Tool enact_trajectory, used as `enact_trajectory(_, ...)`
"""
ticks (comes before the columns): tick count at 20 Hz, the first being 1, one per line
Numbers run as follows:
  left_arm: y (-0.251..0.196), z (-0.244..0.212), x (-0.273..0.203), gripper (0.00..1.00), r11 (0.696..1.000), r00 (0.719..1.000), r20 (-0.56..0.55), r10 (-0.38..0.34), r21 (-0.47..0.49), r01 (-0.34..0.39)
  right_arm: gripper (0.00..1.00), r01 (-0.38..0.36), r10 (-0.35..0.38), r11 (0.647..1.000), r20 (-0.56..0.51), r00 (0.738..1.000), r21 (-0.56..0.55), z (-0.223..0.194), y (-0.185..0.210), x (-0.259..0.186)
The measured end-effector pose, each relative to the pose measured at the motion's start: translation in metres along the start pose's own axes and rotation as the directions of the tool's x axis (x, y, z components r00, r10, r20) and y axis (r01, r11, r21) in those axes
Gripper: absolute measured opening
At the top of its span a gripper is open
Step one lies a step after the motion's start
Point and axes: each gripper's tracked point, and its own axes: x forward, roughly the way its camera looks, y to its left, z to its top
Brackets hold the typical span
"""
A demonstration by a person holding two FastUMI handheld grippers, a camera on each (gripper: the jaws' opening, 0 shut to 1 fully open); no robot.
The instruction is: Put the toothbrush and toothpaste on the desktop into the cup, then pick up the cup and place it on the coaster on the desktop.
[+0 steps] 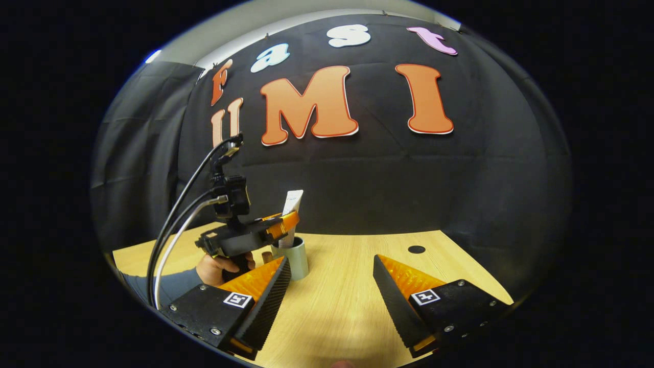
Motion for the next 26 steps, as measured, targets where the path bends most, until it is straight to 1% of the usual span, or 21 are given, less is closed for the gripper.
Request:
enact_trajectory(1,0.000,-0.002,-0.003,0.37,1.000,1.000,-0.011,0.001,-0.013,-0.001,0.98,-0.002,0.002,1.000,-0.006,1.000,-0.002,-0.001,0.001,-0.001)
enact_trajectory(2,0.001,-0.002,-0.005,0.40,1.000,1.000,-0.019,0.005,-0.021,-0.005,0.97,-0.005,0.005,1.000,-0.007,1.000,-0.002,0.000,0.002,-0.004)
enact_trajectory(3,0.001,-0.001,-0.006,0.45,1.000,1.000,-0.024,0.011,-0.022,-0.012,0.97,-0.007,0.007,1.000,-0.007,1.000,-0.003,0.001,0.003,-0.007)
enact_trajectory(6,0.006,0.007,-0.024,0.46,1.000,0.999,-0.046,0.024,-0.015,-0.025,0.98,-0.002,0.002,1.000,-0.009,1.000,0.001,0.003,0.006,-0.010)
enact_trajectory(8,0.006,0.006,-0.037,0.51,1.000,0.996,-0.085,0.014,-0.018,-0.015,0.97,-0.002,0.003,1.000,-0.024,1.000,0.012,0.004,0.009,-0.009)
enact_trajectory(10,0.013,0.009,-0.054,0.67,1.000,0.993,-0.115,0.018,-0.008,-0.019,0.97,-0.003,0.004,1.000,-0.039,0.999,0.020,0.006,0.014,-0.009)
enact_trajectory(11,0.018,0.013,-0.062,0.82,1.000,0.993,-0.117,0.028,-0.004,-0.028,0.97,-0.007,0.008,1.000,-0.045,0.999,0.026,0.008,0.016,-0.009)
enact_trajectory(13,0.029,0.018,-0.083,0.89,0.999,0.991,-0.130,0.046,0.005,-0.046,0.97,-0.020,0.021,0.999,-0.053,0.998,0.025,0.012,0.024,-0.006)
enact_trajectory(14,0.034,0.019,-0.092,0.90,0.998,0.988,-0.144,0.057,0.018,-0.055,0.97,-0.024,0.025,1.000,-0.059,0.998,0.020,0.012,0.026,-0.003)
enact_trajectory(15,0.040,0.022,-0.102,0.95,0.997,0.986,-0.153,0.072,0.034,-0.068,0.97,-0.027,0.028,1.000,-0.069,0.997,0.016,0.013,0.030,0.000)
enact_trajectory(17,0.055,0.031,-0.123,0.98,0.994,0.983,-0.153,0.100,0.058,-0.092,0.97,-0.050,0.051,0.999,-0.094,0.994,0.008,0.015,0.043,0.006)
enact_trajectory(20,0.079,0.041,-0.155,0.98,0.987,0.977,-0.155,0.145,0.087,-0.132,0.98,-0.073,0.070,0.997,-0.134,0.988,-0.014,0.018,0.061,0.016)
enact_trajectory(22,0.095,0.045,-0.177,0.98,0.981,0.971,-0.162,0.175,0.109,-0.158,0.97,-0.099,0.096,0.995,-0.162,0.982,-0.009,0.021,0.078,0.024)
enact_trajectory(23,0.103,0.048,-0.187,0.98,0.979,0.969,-0.160,0.188,0.116,-0.170,1.00,-0.115,0.113,0.993,-0.172,0.979,-0.005,0.022,0.087,0.028)
enact_trajectory(24,0.110,0.050,-0.197,0.98,0.976,0.967,-0.163,0.197,0.121,-0.179,0.97,-0.121,0.118,0.993,-0.182,0.976,-0.007,0.025,0.093,0.033)
enact_trajectory(26,0.124,0.052,-0.219,0.98,0.970,0.960,-0.169,0.223,0.141,-0.200,0.97,-0.124,0.118,0.992,-0.205,0.972,-0.018,0.026,0.102,0.044)
